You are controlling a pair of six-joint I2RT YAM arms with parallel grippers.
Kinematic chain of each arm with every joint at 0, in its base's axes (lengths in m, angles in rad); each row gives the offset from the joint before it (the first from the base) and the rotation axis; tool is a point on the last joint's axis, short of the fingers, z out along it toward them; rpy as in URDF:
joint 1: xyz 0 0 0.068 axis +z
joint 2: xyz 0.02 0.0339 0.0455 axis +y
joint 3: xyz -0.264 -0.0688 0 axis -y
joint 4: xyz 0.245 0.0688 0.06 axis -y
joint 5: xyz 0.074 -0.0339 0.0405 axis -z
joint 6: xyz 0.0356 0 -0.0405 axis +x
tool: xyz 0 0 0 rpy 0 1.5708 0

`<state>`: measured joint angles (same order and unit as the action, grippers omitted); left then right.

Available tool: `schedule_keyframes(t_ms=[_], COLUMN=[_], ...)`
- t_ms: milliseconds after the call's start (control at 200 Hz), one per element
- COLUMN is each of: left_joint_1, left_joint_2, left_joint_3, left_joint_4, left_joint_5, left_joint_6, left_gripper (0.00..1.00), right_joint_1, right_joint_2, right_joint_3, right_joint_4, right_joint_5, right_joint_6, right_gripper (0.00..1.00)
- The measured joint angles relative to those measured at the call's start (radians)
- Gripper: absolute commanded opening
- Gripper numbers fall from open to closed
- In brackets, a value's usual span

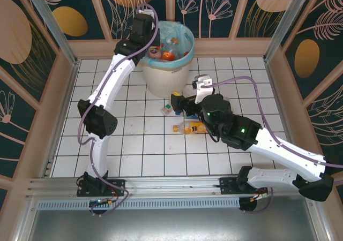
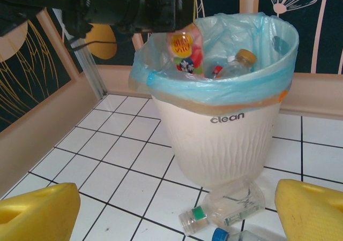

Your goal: Put the plastic bottles in the bin

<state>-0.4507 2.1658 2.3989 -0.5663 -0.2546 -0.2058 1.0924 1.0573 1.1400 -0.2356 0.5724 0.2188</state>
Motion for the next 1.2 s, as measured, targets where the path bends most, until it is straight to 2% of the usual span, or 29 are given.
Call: schedule_keyframes(t_ms=[455, 816, 1201], left_joint_1=[0.027, 0.043, 0.035], left_joint_2=[0.054, 0.038, -0.099], left_joint_3=[0.019, 0.019, -0.026], left_joint_4=[0.039, 0.033, 0.056], left_joint_5=[0.086, 0.152, 0.292], left_joint_6=[-0.024, -0.042, -0.118], left_gripper=[0.0, 0.0, 0.0], right_joint_1=[0.0, 0.0, 0.0], right_joint_2=[0.004, 0.026, 0.026], right_joint_3=[0.0, 0.0, 0.0], right_joint_4=[-0.001, -0.001, 0.0], right_joint_5=[-0.015, -0.023, -0.024], right_joint_6=[0.008, 0.008, 0.008], right_gripper=[0.94, 0.95, 0.95])
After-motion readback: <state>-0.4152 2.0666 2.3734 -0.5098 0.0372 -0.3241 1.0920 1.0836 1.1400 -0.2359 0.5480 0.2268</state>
